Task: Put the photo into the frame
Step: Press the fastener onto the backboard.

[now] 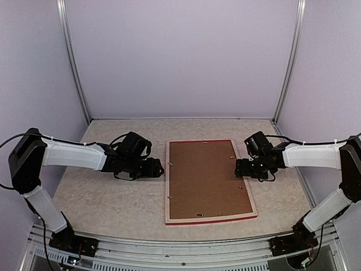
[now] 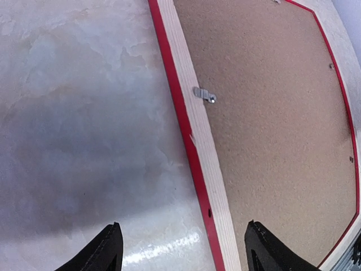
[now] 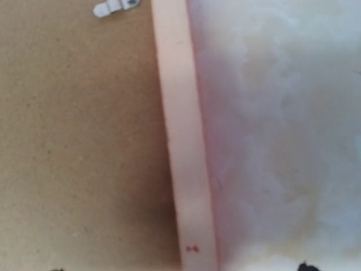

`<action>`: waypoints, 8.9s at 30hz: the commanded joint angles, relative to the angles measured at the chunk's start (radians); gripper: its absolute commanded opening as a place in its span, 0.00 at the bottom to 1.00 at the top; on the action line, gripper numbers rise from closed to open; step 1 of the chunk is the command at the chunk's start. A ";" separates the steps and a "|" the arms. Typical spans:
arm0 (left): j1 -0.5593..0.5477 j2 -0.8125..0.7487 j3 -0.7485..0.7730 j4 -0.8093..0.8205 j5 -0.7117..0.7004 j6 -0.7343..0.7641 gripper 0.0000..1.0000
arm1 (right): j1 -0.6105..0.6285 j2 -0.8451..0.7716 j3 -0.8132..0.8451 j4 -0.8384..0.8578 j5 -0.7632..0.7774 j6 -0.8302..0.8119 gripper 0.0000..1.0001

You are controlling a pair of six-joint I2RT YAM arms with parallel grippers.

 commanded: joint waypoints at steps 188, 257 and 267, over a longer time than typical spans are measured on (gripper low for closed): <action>0.063 0.270 0.236 0.065 0.094 0.118 0.68 | -0.050 0.084 -0.039 0.131 -0.090 -0.079 0.83; -0.001 0.217 0.135 -0.010 -0.017 0.106 0.31 | 0.115 0.018 -0.132 0.018 -0.095 0.045 0.37; -0.003 0.211 0.122 -0.009 -0.019 0.113 0.31 | 0.102 0.024 -0.123 0.019 -0.094 0.104 0.26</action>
